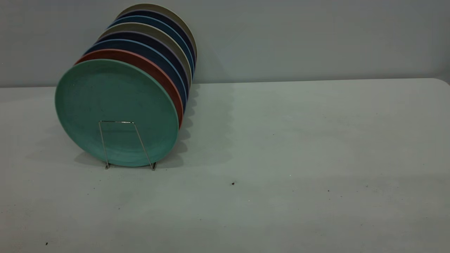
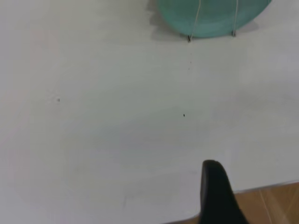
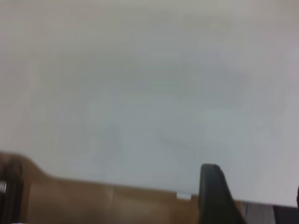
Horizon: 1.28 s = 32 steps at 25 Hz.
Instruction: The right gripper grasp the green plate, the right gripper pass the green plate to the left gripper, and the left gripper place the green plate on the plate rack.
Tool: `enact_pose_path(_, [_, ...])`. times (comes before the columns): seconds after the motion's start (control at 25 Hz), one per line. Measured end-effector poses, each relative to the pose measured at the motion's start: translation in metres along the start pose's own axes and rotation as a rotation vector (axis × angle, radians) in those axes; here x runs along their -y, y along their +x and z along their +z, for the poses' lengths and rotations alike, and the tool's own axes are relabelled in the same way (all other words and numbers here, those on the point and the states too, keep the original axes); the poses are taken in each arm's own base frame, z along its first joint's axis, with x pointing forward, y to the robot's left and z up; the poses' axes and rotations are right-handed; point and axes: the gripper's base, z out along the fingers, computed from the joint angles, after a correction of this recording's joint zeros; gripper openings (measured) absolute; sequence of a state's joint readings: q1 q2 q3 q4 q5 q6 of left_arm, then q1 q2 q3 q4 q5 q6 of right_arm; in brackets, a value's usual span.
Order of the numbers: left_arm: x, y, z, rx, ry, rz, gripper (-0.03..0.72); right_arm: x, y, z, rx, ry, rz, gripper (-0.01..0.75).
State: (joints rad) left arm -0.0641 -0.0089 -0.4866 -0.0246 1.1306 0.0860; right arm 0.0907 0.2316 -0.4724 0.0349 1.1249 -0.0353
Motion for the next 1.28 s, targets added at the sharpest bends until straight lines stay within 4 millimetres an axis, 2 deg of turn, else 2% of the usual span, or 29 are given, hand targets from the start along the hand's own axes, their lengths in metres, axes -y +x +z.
enact_pose_path(0.24, [0.0, 0.001, 0.0, 0.005, -0.001, -0.002, 0.451, -0.001, 0.02, -0.023, 0.215, 0.055, 0.035, 0.428])
enact_pose_path(0.32, [0.0, 0.001, -0.001, 0.007, -0.007, -0.006, 0.451, -0.002, 0.024, -0.026, 0.239, 0.074, 0.047, 0.428])
enact_pose_path(1.28, [0.001, 0.001, -0.001, 0.009, -0.044, -0.033, 0.451, -0.002, 0.024, -0.026, 0.239, 0.093, 0.063, 0.428])
